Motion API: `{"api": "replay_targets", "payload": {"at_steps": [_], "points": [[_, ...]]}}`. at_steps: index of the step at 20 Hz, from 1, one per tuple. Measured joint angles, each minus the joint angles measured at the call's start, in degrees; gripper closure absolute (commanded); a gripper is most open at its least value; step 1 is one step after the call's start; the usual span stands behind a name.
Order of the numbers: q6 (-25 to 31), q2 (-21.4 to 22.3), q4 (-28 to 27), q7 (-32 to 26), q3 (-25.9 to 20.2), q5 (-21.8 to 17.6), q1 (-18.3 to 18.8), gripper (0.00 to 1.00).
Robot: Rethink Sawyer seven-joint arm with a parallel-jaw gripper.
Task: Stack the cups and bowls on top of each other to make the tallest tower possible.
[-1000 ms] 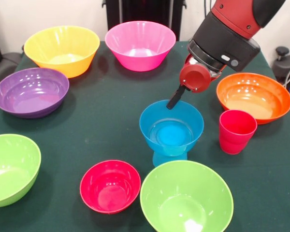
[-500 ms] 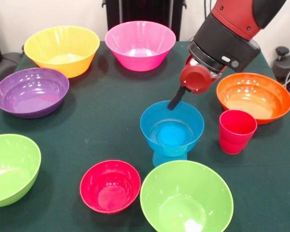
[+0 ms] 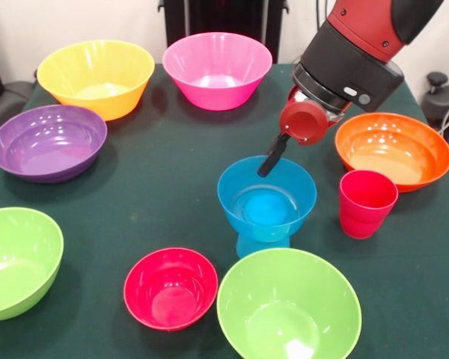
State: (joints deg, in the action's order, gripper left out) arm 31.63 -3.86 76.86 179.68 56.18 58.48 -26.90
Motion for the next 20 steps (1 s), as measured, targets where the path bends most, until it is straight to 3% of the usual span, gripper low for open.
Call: {"api": "replay_targets", "payload": {"at_steps": [12,20], "points": [[0.0,0.11,0.56,0.0,-0.04,0.0,0.0,0.0],[-0.36,2.55,2.68,0.0,-0.14,-0.02,0.01,0.0]]}}
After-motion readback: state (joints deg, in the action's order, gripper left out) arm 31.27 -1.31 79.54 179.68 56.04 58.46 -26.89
